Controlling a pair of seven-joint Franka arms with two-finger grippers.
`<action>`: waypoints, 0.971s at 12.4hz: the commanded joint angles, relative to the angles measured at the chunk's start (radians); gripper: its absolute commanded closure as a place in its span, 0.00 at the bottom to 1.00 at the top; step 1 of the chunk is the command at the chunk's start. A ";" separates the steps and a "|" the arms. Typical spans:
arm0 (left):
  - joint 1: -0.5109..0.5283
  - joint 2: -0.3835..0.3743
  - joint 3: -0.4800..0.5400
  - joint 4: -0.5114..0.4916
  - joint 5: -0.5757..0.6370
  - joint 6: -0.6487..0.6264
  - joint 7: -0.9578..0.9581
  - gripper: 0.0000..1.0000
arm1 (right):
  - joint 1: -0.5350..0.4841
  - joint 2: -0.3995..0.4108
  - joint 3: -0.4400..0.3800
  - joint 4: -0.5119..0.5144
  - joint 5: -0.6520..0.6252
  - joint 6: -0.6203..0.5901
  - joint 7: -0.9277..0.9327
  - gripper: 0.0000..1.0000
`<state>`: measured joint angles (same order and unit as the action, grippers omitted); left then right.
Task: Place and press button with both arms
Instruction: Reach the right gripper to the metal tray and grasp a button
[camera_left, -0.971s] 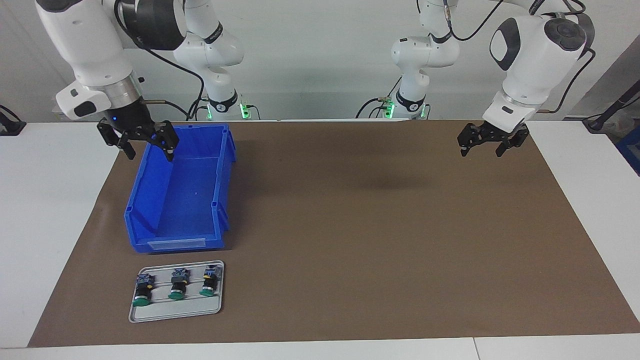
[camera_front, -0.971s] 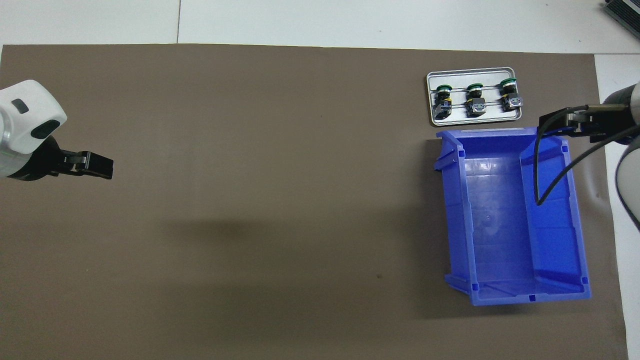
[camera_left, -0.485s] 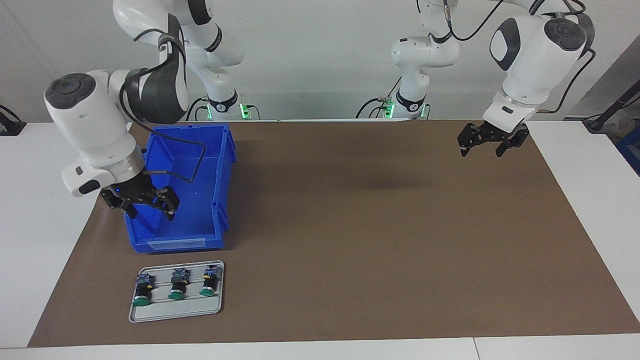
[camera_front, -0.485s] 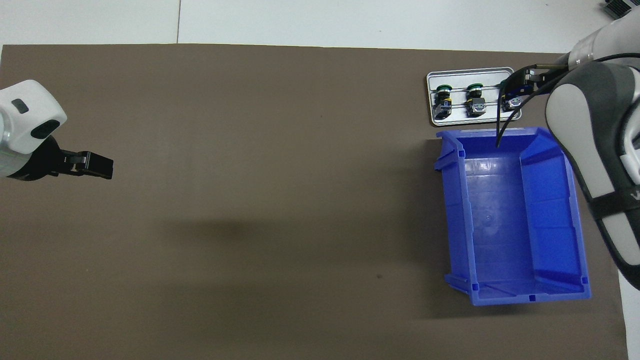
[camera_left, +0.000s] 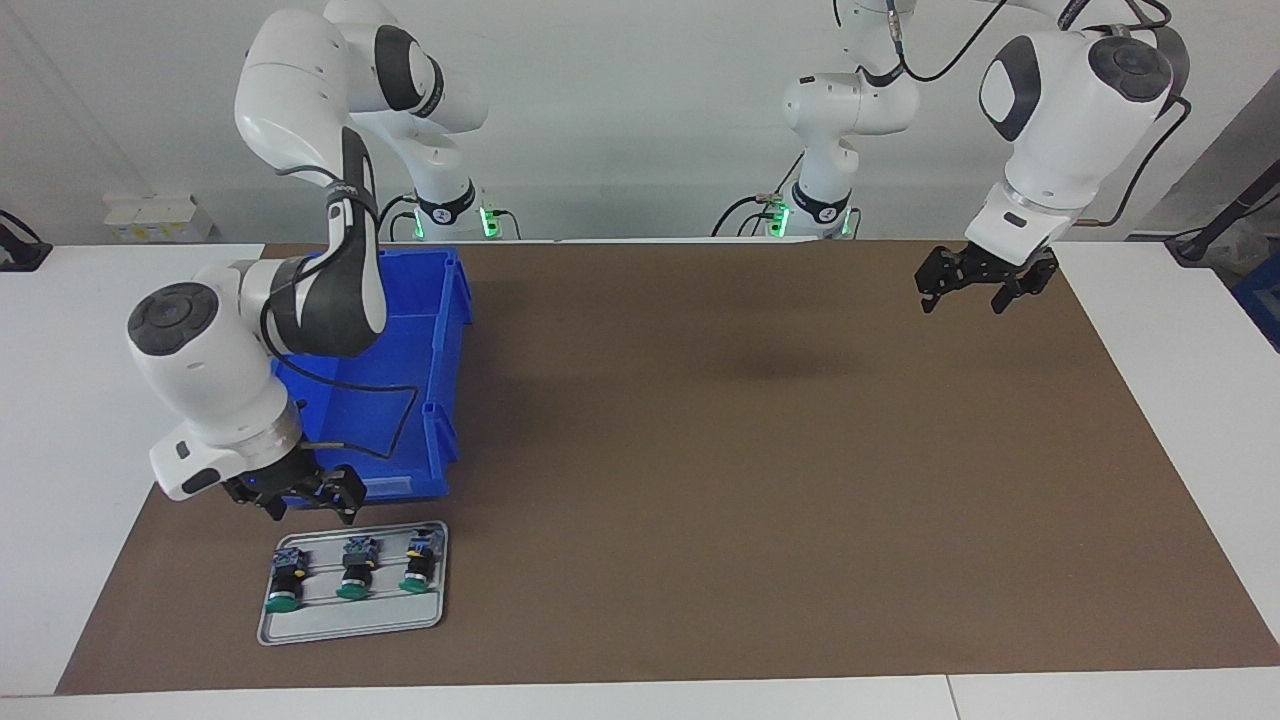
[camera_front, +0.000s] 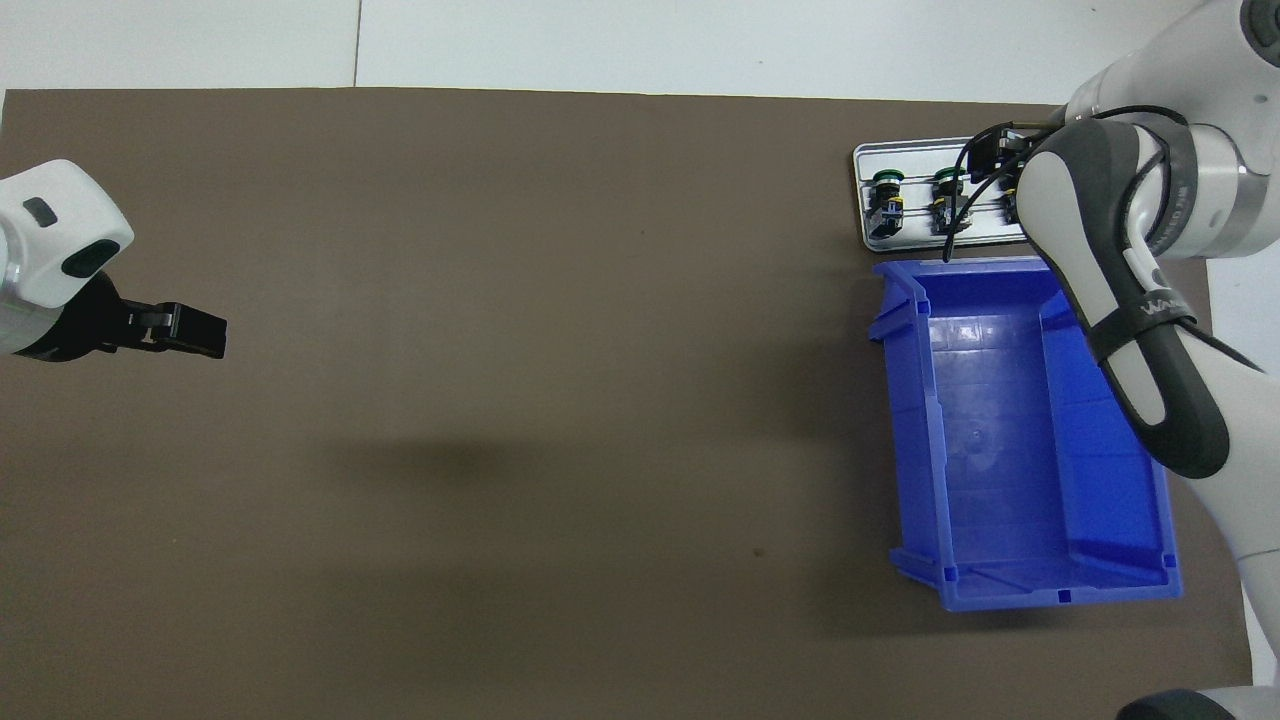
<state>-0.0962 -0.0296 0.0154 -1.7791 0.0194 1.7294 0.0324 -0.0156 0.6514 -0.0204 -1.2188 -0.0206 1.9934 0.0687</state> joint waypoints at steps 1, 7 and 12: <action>0.012 -0.030 -0.006 -0.033 -0.002 0.016 0.004 0.00 | -0.023 0.089 0.016 0.073 0.019 0.030 -0.065 0.08; 0.012 -0.029 -0.006 -0.033 -0.002 0.015 0.004 0.00 | -0.015 0.157 0.019 0.059 0.031 0.142 -0.102 0.15; 0.012 -0.030 -0.006 -0.033 -0.002 0.015 0.004 0.00 | -0.007 0.137 0.020 -0.018 0.034 0.168 -0.104 0.22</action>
<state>-0.0962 -0.0296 0.0154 -1.7791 0.0194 1.7294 0.0324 -0.0179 0.7978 -0.0066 -1.2017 -0.0099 2.1325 -0.0064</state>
